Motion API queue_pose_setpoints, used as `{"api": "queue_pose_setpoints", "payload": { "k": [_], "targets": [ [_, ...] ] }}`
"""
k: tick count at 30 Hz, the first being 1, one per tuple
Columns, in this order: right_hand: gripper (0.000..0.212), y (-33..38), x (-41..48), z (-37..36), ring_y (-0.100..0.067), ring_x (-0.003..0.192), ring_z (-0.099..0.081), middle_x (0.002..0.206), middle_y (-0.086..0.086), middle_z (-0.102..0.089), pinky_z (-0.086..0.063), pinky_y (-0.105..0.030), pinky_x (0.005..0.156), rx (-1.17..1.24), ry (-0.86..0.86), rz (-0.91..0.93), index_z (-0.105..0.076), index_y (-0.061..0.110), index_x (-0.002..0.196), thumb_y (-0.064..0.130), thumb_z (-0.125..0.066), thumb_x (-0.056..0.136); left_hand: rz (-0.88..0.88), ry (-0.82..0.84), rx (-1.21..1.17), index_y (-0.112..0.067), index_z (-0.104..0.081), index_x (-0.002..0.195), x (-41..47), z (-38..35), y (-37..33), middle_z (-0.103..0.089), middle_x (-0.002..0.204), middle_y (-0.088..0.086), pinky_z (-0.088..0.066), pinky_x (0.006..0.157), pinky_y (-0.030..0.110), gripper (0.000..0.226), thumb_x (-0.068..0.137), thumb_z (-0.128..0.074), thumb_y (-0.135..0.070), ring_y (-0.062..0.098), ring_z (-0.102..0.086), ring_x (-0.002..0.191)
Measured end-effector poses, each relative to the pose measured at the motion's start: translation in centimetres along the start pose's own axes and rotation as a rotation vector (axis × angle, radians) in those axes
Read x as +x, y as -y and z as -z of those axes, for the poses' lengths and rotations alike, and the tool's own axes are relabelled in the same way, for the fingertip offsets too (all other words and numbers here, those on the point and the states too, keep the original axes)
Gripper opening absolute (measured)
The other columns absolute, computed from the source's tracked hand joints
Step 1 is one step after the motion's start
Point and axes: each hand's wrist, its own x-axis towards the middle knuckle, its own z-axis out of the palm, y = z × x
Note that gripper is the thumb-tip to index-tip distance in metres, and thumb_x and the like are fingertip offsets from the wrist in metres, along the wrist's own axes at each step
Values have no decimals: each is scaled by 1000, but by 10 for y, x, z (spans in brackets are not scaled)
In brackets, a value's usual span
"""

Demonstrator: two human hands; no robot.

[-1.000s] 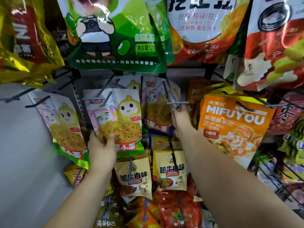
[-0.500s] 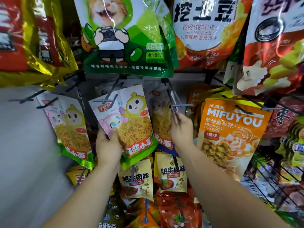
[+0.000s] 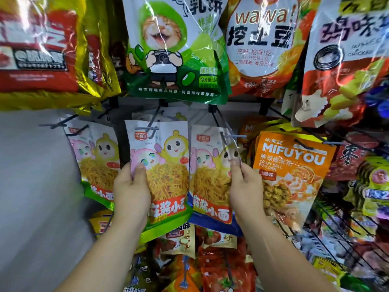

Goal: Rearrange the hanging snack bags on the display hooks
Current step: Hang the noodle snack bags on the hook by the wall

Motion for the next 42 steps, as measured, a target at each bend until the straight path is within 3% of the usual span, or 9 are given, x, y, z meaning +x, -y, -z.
{"api": "queue_pose_setpoints", "payload": {
  "k": [5,10,14,18,21,26,30,36,42],
  "targets": [
    [40,-1,-12,22,-15,65,-57,60,1,-57,-46,-35,58,61,52,-64,-66,22,76,39,-50,108,15,-37,47,-24,-73,95,-18,17,-13,-78,92,2,-58,80,47,27,109,-51,-24,26,-72,86],
    [50,-3,-21,39,-16,54,-46,58,-10,-45,-37,-35,56,105,84,-61,-54,21,60,42,-51,105,-25,-88,96,-14,-70,89,-42,23,-30,-72,73,-9,-52,63,29,26,107,-53,-22,9,-62,68],
    [46,-13,-22,52,-32,79,-69,81,-21,-69,-56,-51,74,87,156,-27,-68,10,83,46,-49,105,-24,-102,127,-19,-72,101,-61,28,-33,-79,94,4,-60,79,53,28,100,-54,-41,34,-73,86],
    [47,-6,-24,68,2,61,-61,61,14,-67,-46,-17,58,153,239,-17,-67,36,61,36,-49,105,5,-161,138,-20,-76,105,-82,24,-43,-81,97,3,-62,84,59,23,108,-54,-27,36,-76,96],
    [50,-7,-22,71,-1,53,-50,54,11,-55,-35,-19,53,101,307,14,-58,34,57,32,-50,106,28,-196,157,-24,-77,105,-95,21,-46,-81,99,2,-61,86,61,24,108,-53,-24,35,-76,98],
    [25,-27,-23,76,1,69,-68,79,14,-75,-49,-18,56,117,378,-79,-69,21,92,20,-49,107,125,-314,178,-15,-76,97,-126,27,-43,-82,90,4,-63,78,49,27,108,-52,-19,32,-78,86],
    [24,-49,-30,66,-13,72,-70,81,10,-76,-60,-43,68,29,447,-140,-71,26,93,13,-52,100,161,-393,227,-14,-76,95,-151,46,-32,-81,88,6,-64,69,42,27,108,-52,-18,24,-78,77],
    [17,-49,-49,34,-3,56,-61,72,3,-72,-42,-12,47,35,564,-91,-69,20,89,23,-60,103,144,-544,271,-14,-75,94,-165,89,-28,-81,84,2,-60,66,32,35,109,-52,-35,13,-72,69],
    [16,-38,-58,-12,-9,57,-63,76,2,-73,-44,-23,49,9,587,-72,-65,22,92,29,-58,104,48,-656,392,-14,-70,88,-163,141,-37,-75,70,-9,-48,53,13,46,109,-45,-45,2,-63,62]
  ]
}}
